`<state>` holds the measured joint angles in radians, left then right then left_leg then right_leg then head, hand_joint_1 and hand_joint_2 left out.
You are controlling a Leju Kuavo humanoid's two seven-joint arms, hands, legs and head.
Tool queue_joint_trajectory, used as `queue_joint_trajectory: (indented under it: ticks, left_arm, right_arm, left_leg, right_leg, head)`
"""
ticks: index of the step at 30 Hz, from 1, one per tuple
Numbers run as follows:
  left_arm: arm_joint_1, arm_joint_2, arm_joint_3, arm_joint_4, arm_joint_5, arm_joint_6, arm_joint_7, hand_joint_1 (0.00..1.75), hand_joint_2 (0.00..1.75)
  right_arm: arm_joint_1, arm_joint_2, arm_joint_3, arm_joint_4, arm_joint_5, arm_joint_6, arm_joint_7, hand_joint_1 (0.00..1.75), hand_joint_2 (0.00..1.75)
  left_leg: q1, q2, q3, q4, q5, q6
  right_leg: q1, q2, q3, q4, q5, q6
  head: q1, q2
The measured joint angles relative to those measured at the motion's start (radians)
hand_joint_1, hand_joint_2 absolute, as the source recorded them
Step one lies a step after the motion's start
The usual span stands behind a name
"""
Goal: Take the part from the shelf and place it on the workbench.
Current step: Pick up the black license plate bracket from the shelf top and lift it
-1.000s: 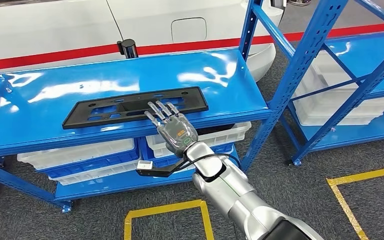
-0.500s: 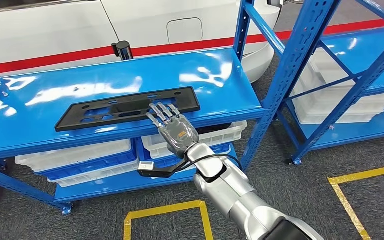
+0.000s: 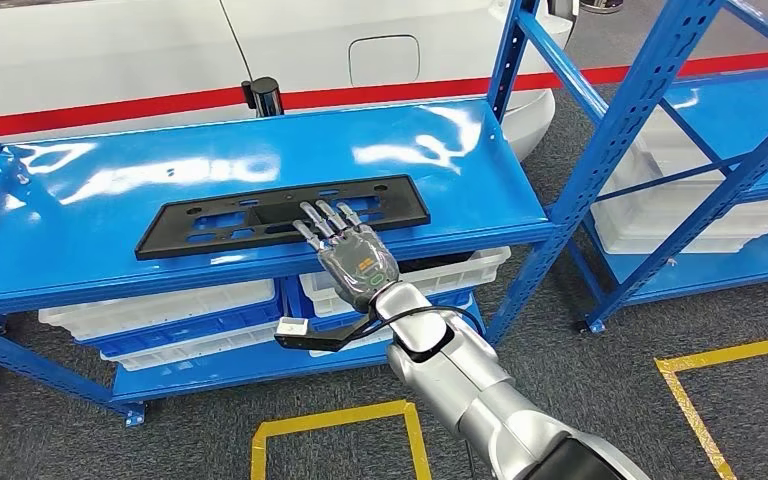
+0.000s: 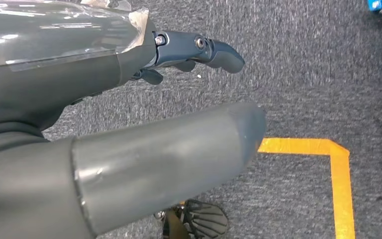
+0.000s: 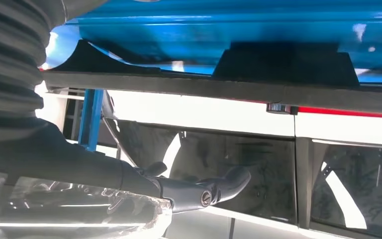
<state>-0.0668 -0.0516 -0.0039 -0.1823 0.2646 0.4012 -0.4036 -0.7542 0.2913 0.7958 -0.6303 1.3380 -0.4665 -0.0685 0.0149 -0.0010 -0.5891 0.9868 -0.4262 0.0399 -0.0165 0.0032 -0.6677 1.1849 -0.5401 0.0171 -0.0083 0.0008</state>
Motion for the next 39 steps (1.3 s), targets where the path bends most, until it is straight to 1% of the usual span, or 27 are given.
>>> queue_joint_trajectory:
  ticks: [1, 2, 3, 4, 5, 7, 9, 12, 14, 16, 17, 18, 19, 21, 22, 23, 24, 27, 28, 29, 31, 32, 33, 34, 36, 38, 39]
  left_arm:
    - [0.0, 0.0, 0.0, 0.0, 0.0, 0.0, 0.0, 0.0, 0.0]
    - [0.001, 0.0, 0.0, 0.0, 0.0, 0.0, 0.0, 0.0, 0.0]
    - [0.001, -0.001, 0.0, 0.0, 0.0, 0.0, 0.001, 0.0, 0.0]
    - [0.001, -0.002, 0.0, 0.0, -0.001, 0.0, 0.001, 0.0, 0.0]
    - [0.001, -0.003, 0.0, 0.0, -0.001, 0.0, 0.001, 0.0, 0.0]
    - [0.001, -0.004, 0.0, 0.0, -0.002, 0.0, 0.002, 0.0, 0.0]
    - [0.001, -0.004, 0.0, 0.0, -0.003, -0.001, 0.002, 0.0, 0.0]
    - [0.0, -0.003, -0.002, 0.0, -0.007, -0.003, 0.002, 0.0, 0.0]
    - [-0.001, -0.002, -0.004, 0.0, -0.012, -0.005, 0.004, 0.0, 0.0]
    - [-0.001, -0.003, -0.005, 0.0, -0.015, -0.006, 0.007, 0.0, 0.0]
    - [-0.001, -0.002, -0.006, 0.0, -0.016, -0.007, 0.009, 0.0, 0.0]
    - [-0.001, -0.002, -0.006, 0.0, -0.017, -0.008, 0.011, 0.0, 0.0]
    - [-0.002, -0.001, -0.008, 0.0, -0.018, -0.01, 0.012, 0.0, 0.0]
    - [-0.004, 0.001, -0.012, 0.0, -0.022, -0.012, 0.014, 0.0, 0.0]
    - [-0.006, 0.001, -0.014, 0.0, -0.023, -0.013, 0.015, 0.0, 0.0]
    - [-0.007, 0.002, -0.015, 0.0, -0.024, -0.014, 0.015, 0.0, 0.0]
    - [-0.008, 0.002, -0.016, 0.0, -0.025, -0.014, 0.016, 0.0, 0.0]
    - [-0.01, 0.001, -0.021, 0.0, -0.026, -0.015, 0.017, 0.0, 0.0]
    - [-0.011, 0.001, -0.022, 0.0, -0.026, -0.015, 0.017, 0.0, 0.0]
    - [-0.012, 0.001, -0.023, -0.001, -0.026, -0.015, 0.018, 0.0, 0.0]
    - [-0.014, 0.001, -0.023, -0.001, -0.027, -0.015, 0.018, 0.0, 0.0]
    - [-0.014, 0.002, -0.024, -0.001, -0.028, -0.015, 0.018, 0.0, 0.0]
    - [-0.014, 0.001, -0.024, -0.001, -0.028, -0.015, 0.019, 0.0, 0.0]
    - [-0.015, 0.001, -0.025, -0.001, -0.029, -0.015, 0.02, 0.0, 0.0]
    - [-0.015, -0.001, -0.027, -0.001, -0.031, -0.015, 0.022, 0.0, 0.0]
    - [-0.017, -0.002, -0.028, -0.001, -0.033, -0.015, 0.022, 0.0, 0.0]
    - [-0.017, -0.002, -0.029, -0.001, -0.033, -0.015, 0.023, 0.0, 0.0]
  right_arm:
    - [0.0, -0.002, 0.0, 0.001, 0.001, 0.001, 0.002, 0.0, 1.75]
    - [0.0, -0.005, -0.001, 0.002, 0.002, 0.002, 0.004, 0.0, 1.75]
    - [0.0, -0.006, -0.002, 0.003, 0.004, 0.004, 0.005, 0.0, 1.75]
    - [-0.002, -0.008, -0.004, 0.003, 0.006, 0.006, 0.006, 0.0, 1.75]
    - [-0.006, -0.008, -0.006, 0.004, 0.008, 0.008, 0.007, 0.0, 1.75]
    - [-0.016, -0.007, -0.009, 0.004, 0.011, 0.012, 0.009, 0.0, 1.75]
    - [-0.025, -0.006, -0.012, 0.004, 0.011, 0.015, 0.01, 0.0, 1.75]
    - [-0.035, -0.005, -0.015, 0.004, 0.011, 0.019, 0.014, 0.0, 1.75]
    - [-0.042, -0.003, -0.017, 0.005, 0.011, 0.02, 0.018, 0.0, 1.75]
    - [-0.045, -0.002, -0.019, 0.008, 0.011, 0.022, 0.022, 0.0, 1.75]
    - [-0.045, -0.002, -0.02, 0.011, 0.012, 0.023, 0.023, 0.0, 1.75]
    - [-0.045, -0.002, -0.021, 0.013, 0.012, 0.023, 0.025, 0.0, 1.75]
    - [-0.045, -0.002, -0.021, 0.015, 0.013, 0.023, 0.026, 0.0, 1.75]
    - [-0.047, -0.002, -0.023, 0.017, 0.014, 0.023, 0.029, 0.0, 1.75]
    - [-0.049, -0.002, -0.024, 0.017, 0.014, 0.023, 0.03, 0.0, 1.75]
    - [-0.051, -0.002, -0.024, 0.018, 0.015, 0.023, 0.032, 0.0, 1.75]
    - [-0.052, -0.002, -0.025, 0.018, 0.015, 0.023, 0.033, 0.0, 1.75]
    - [-0.055, -0.003, -0.029, 0.02, 0.017, 0.023, 0.037, 0.0, 1.75]
    - [-0.056, -0.003, -0.03, 0.02, 0.017, 0.023, 0.038, 0.0, 1.75]
    - [-0.058, -0.004, -0.031, 0.021, 0.017, 0.023, 0.039, 0.0, 1.75]
    - [-0.058, -0.009, -0.031, 0.024, 0.017, 0.023, 0.04, 0.0, 1.75]
    - [-0.056, -0.012, -0.031, 0.026, 0.018, 0.023, 0.041, 0.0, 1.75]
    - [-0.054, -0.014, -0.031, 0.028, 0.019, 0.024, 0.042, 0.0, 1.75]
    - [-0.053, -0.016, -0.031, 0.03, 0.019, 0.024, 0.044, 0.0, 1.75]
    - [-0.054, -0.018, -0.031, 0.032, 0.021, 0.024, 0.047, 0.0, 1.75]
    - [-0.056, -0.019, -0.033, 0.033, 0.023, 0.024, 0.05, 0.0, 1.75]
    - [-0.057, -0.019, -0.034, 0.034, 0.024, 0.024, 0.05, 0.0, 1.75]
  left_leg:
    - [-0.002, 0.0, 0.0, 0.0, 0.0, 0.002]
    - [-0.004, -0.001, 0.0, 0.0, -0.001, 0.002]
    - [-0.006, -0.002, 0.0, 0.001, -0.001, 0.003]
    - [-0.007, -0.003, 0.001, 0.001, -0.001, 0.002]
    - [-0.008, -0.005, 0.001, 0.002, -0.002, 0.001]
    - [-0.015, -0.006, -0.001, 0.008, -0.007, -0.005]
    - [-0.017, -0.006, -0.003, 0.013, -0.011, -0.014]
    - [-0.008, -0.005, -0.009, 0.029, -0.024, -0.032]
    - [-0.002, -0.004, -0.045, 0.109, -0.071, -0.044]
    - [0.004, -0.003, -0.111, 0.239, -0.129, -0.056]
    - [0.007, -0.002, -0.136, 0.283, -0.139, -0.06]
    - [0.01, -0.002, -0.146, 0.293, -0.131, -0.063]
    - [0.013, -0.002, -0.135, 0.261, -0.103, -0.064]
    - [0.016, 0.0, -0.071, 0.123, -0.032, -0.062]
    - [0.015, 0.0, -0.041, 0.064, -0.01, -0.058]
    - [0.012, 0.0, -0.023, 0.028, 0.0, -0.053]
    - [0.008, -0.001, -0.017, 0.015, -0.002, -0.047]
    - [0.004, -0.001, -0.009, 0.003, 0.002, -0.023]
    - [0.004, 0.0, -0.004, -0.004, 0.006, -0.014]
    - [0.005, 0.001, 0.001, -0.01, 0.008, -0.007]
    - [0.001, 0.001, 0.003, -0.01, 0.007, 0.001]
    - [0.0, 0.0, 0.003, -0.01, 0.005, 0.002]
    - [-0.001, -0.001, 0.004, -0.01, 0.004, 0.002]
    - [-0.002, -0.002, 0.005, -0.009, 0.003, 0.002]
    - [-0.002, -0.005, 0.009, -0.006, -0.003, -0.004]
    - [-0.007, -0.006, 0.009, 0.003, -0.013, -0.013]
    - [-0.009, -0.007, 0.008, 0.006, -0.017, -0.018]
  right_leg:
    - [0.0, 0.0, -0.034, 0.067, -0.022, -0.002]
    - [0.0, 0.0, -0.057, 0.107, -0.031, -0.001]
    - [0.001, 0.0, -0.06, 0.108, -0.024, 0.003]
    - [0.002, 0.0, -0.041, 0.065, -0.002, 0.009]
    - [0.003, 0.0, -0.006, -0.007, 0.027, 0.013]
    - [0.006, -0.001, 0.06, -0.14, 0.075, 0.012]
    - [0.008, -0.001, 0.08, -0.182, 0.09, 0.002]
    - [0.001, -0.001, 0.085, -0.187, 0.097, -0.017]
    - [-0.006, 0.0, 0.09, -0.191, 0.098, -0.026]
    - [-0.006, -0.001, 0.091, -0.191, 0.097, -0.03]
    - [-0.005, 0.0, 0.092, -0.191, 0.096, -0.03]
    - [-0.005, 0.0, 0.092, -0.191, 0.096, -0.03]
    - [-0.006, 0.001, 0.093, -0.191, 0.095, -0.029]
    - [-0.006, 0.003, 0.096, -0.191, 0.093, -0.026]
    - [-0.002, 0.004, 0.097, -0.19, 0.091, -0.022]
    - [0.0, 0.005, 0.096, -0.19, 0.09, -0.017]
    - [0.002, 0.005, 0.096, -0.191, 0.088, -0.011]
    - [0.003, 0.004, 0.092, -0.185, 0.081, 0.007]
    - [0.004, 0.003, 0.08, -0.16, 0.068, 0.008]
    - [0.004, 0.003, 0.054, -0.11, 0.046, 0.006]
    - [0.004, 0.002, -0.02, 0.033, -0.008, -0.001]
    - [0.004, 0.002, -0.053, 0.09, -0.023, -0.001]
    - [0.004, 0.002, -0.069, 0.112, -0.024, 0.003]
    - [0.004, 0.002, -0.065, 0.093, -0.008, 0.009]
    - [0.004, 0.001, -0.003, -0.042, 0.05, 0.02]
    - [0.005, 0.0, 0.055, -0.161, 0.094, 0.016]
    - [0.006, -0.001, 0.067, -0.183, 0.102, 0.01]
  head:
    - [0.001, 0.0]
    - [0.001, 0.0]
    - [0.002, 0.0]
    - [0.003, 0.0]
    - [0.004, 0.0]
    - [0.004, 0.0]
    - [0.002, 0.0]
    - [0.0, 0.0]
    - [-0.005, 0.0]
    - [-0.008, 0.0]
    - [-0.007, 0.0]
    - [-0.008, 0.0]
    - [-0.008, 0.0]
    - [-0.009, 0.0]
    - [-0.009, 0.0]
    - [-0.008, 0.0]
    - [-0.008, 0.0]
    - [-0.005, 0.0]
    - [-0.004, 0.0]
    - [-0.003, 0.0]
    - [0.0, 0.0]
    - [0.0, 0.0]
    - [0.001, 0.0]
    - [0.002, 0.0]
    - [0.003, 0.0]
    - [0.003, 0.0]
    - [0.002, 0.0]
